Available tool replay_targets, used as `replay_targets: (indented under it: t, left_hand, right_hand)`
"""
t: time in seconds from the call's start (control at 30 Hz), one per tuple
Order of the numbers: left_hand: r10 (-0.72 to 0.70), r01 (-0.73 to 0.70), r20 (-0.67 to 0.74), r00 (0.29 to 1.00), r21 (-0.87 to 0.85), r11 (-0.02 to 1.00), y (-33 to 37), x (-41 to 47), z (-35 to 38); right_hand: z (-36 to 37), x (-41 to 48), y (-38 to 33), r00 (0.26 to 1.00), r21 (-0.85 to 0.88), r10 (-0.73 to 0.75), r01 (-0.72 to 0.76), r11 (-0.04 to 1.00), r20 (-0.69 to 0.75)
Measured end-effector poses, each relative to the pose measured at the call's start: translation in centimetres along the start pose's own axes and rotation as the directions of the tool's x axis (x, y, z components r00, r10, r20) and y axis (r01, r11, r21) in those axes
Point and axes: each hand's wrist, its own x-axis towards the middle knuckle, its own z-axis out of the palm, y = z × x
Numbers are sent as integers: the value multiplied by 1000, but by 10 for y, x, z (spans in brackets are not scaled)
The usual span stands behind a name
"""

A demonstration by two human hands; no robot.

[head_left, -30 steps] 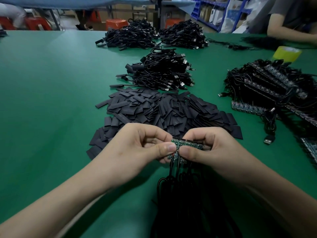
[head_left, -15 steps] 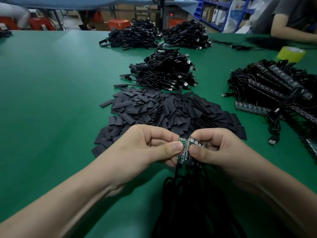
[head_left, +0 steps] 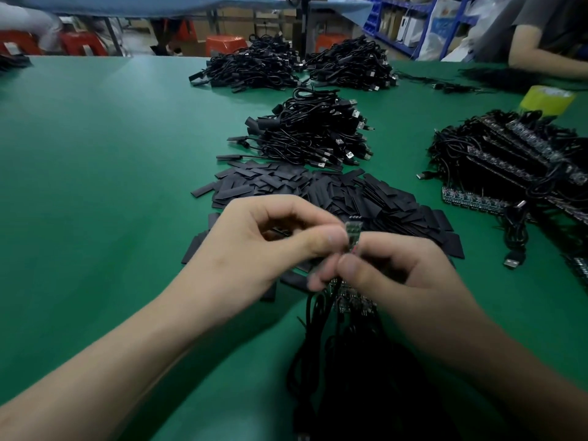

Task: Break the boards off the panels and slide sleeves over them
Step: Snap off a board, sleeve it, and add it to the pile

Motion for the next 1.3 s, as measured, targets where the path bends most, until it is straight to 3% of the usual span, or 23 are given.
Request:
replay_targets:
  t: [0.03, 0.1, 0.17, 0.2, 0.27, 0.33, 0.4, 0.47, 0.57, 0.63, 0.7, 0.8, 0.87, 0.97, 1.1, 1.2, 1.3]
  left_hand:
    - [-9, 9, 0, 1000, 66, 998, -3, 2, -3]
    - [-10, -1, 28, 1000, 369, 929, -12, 5, -13]
    - [-16, -89, 142, 990, 701, 707, -18, 5, -18]
    - [-42, -138, 202, 978, 789, 599, -20, 4, -19]
    - [-77, -193, 259, 963, 859, 474, -23, 3, -18]
    - [-41, -236, 282, 959, 865, 442, -22, 2, -17]
    - [-2, -266, 299, 954, 853, 448, -21, 2, -18]
    - [29, -310, 331, 943, 844, 438, -19, 2, -18]
    - [92, -378, 372, 924, 846, 375, -18, 2, -16]
    - [130, -355, 333, 934, 825, 439, -19, 2, -15]
    - [132, -275, 247, 960, 744, 609, -17, 1, -13]
    - [81, -160, 163, 983, 567, 808, -16, 0, -6]
    - [64, -116, 128, 990, 459, 881, -16, -3, -1]
    - [151, -174, 87, 985, 473, 863, -17, -5, 4]
    - [329, -337, 143, 933, 661, 670, -19, -7, 4]
    - [365, -316, 61, 929, 646, 695, -21, -7, 2]
    - [351, -255, -43, 935, 604, 755, -19, -6, 0]
  right_hand:
    - [-2, 1, -4, 1000, 91, 8, -8, 996, -3]
    - [-10, 4, -11, 999, 388, 45, -34, 921, -20]
    - [-28, 5, -15, 998, 610, 53, -20, 792, -35]
    - [-39, 6, -15, 998, 665, 53, -18, 747, -33]
    - [-59, 8, -16, 996, 676, 84, -71, 734, 14]
    - [-70, 6, -11, 984, 547, 164, -173, 819, 66]
    - [-67, 5, -3, 962, 267, 257, -272, 924, 92]
    - [-55, 5, 3, 942, 17, 318, -322, 947, 106]
    - [-35, 5, 11, 945, -198, 321, -303, 932, 63]
    - [-26, 4, 16, 966, -284, 259, -250, 926, -4]
    - [-20, 2, 18, 977, -311, 210, -210, 927, -36]
    - [-17, 2, 18, 975, -199, 223, -219, 955, -5]
    - [-17, 1, 17, 972, -78, 232, -229, 970, 27]
    - [-17, 0, 19, 976, -17, 217, -218, 976, -9]
    - [-15, -1, 17, 982, 11, 183, -183, 983, -38]
    - [-18, 0, 17, 981, -17, 190, -190, 982, -27]
    - [-26, 3, 18, 964, 74, 265, -264, 962, -11]
